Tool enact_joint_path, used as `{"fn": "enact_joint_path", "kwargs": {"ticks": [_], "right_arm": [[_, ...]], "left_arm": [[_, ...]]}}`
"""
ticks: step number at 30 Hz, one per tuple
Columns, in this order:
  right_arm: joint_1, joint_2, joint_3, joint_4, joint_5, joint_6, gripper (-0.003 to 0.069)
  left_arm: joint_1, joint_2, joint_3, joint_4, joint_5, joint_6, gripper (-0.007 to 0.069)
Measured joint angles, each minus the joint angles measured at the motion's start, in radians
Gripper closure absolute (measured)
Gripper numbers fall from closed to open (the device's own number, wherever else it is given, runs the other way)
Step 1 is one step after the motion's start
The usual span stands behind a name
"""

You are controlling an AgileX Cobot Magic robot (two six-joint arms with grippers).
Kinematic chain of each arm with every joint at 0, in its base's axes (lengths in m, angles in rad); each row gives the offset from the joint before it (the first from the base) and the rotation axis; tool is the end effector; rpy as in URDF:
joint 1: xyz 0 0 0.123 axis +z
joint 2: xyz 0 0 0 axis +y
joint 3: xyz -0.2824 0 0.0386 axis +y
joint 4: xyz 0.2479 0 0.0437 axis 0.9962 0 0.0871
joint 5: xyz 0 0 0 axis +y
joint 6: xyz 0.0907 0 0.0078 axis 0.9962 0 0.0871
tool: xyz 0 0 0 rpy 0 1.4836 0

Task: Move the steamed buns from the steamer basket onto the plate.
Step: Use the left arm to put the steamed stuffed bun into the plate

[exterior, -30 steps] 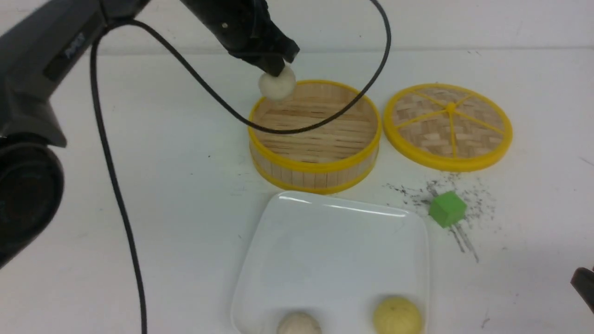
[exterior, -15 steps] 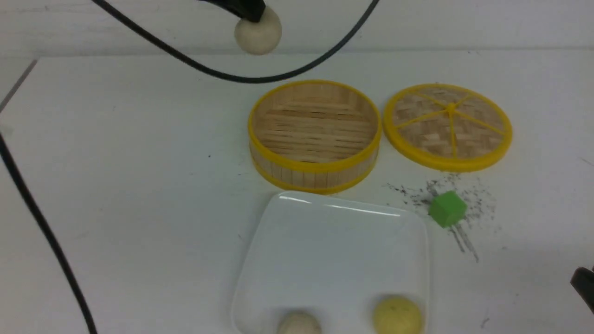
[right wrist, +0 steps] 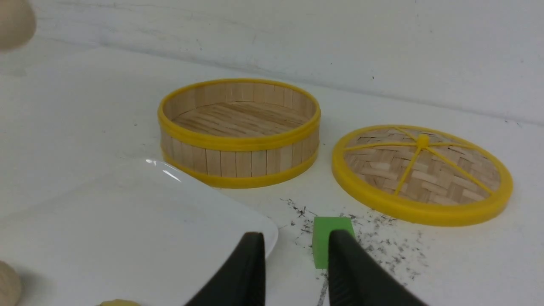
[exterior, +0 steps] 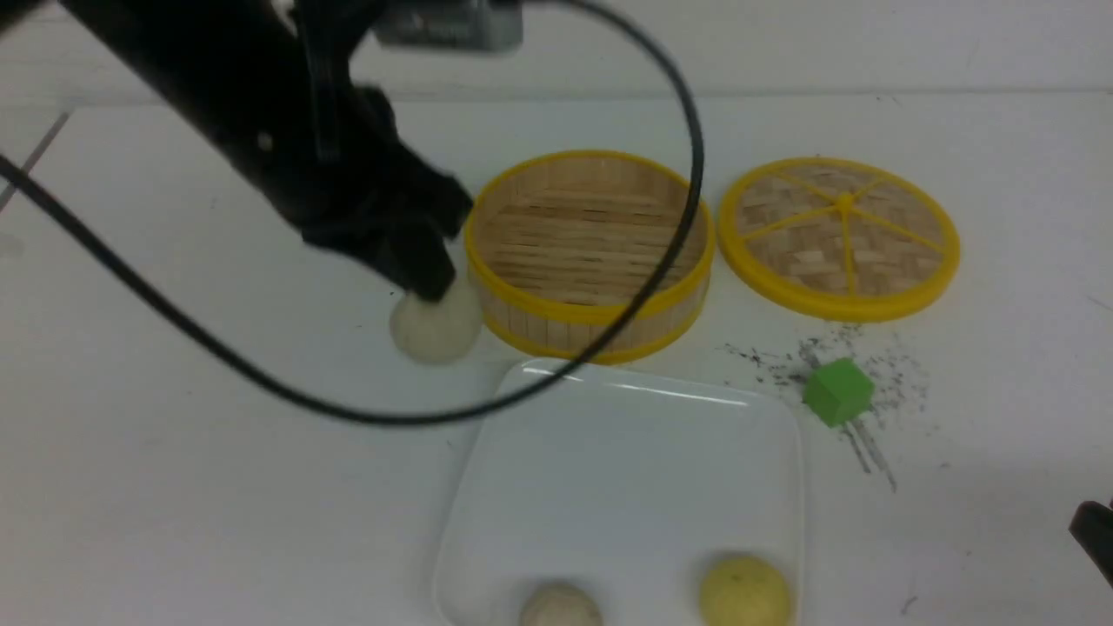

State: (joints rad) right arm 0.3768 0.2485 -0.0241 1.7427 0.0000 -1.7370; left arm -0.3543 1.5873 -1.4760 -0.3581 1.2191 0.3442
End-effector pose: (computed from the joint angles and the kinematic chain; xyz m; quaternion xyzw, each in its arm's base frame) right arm 0.0719 0.0286 0.2049 -0.1391 0.7410 0.1249 0.6450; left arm 0.2933 -0.1404 0.3398 0.3010 0.9236 -0.1758 0.1596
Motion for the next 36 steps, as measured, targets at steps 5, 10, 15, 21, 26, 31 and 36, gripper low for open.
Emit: {"fn": "enact_joint_path", "kwargs": {"ticks": [5,10,15,21,26,31,36], "right_arm": [[0.000,0.000,0.000,0.000,0.000,0.000,0.0419],[0.000,0.000,0.000,0.000,0.000,0.000,0.0419],[0.000,0.000,0.000,0.000,0.000,0.000,0.0419],[0.000,0.000,0.000,0.000,0.000,0.000,0.0419],[0.000,0.000,0.000,0.000,0.000,0.000,0.0419],[0.000,0.000,0.000,0.000,0.000,0.000,0.0419],[0.000,0.000,0.000,0.000,0.000,0.000,0.0419]], "left_arm": [[0.000,-0.002,0.187,-0.163,-0.103,0.138,0.0603],[0.000,-0.003,0.281,-0.259,-0.183,0.252,0.0603],[0.000,-0.003,0.332,-0.274,-0.253,0.297,0.0603],[0.000,0.026,0.357,-0.320,-0.304,0.364,0.0603],[0.000,0.106,0.357,-0.403,-0.322,0.440,0.0603],[0.000,0.156,0.358,-0.479,-0.344,0.525,0.0603],[0.000,0.196,0.358,-0.491,-0.349,0.548,0.0603]]}}
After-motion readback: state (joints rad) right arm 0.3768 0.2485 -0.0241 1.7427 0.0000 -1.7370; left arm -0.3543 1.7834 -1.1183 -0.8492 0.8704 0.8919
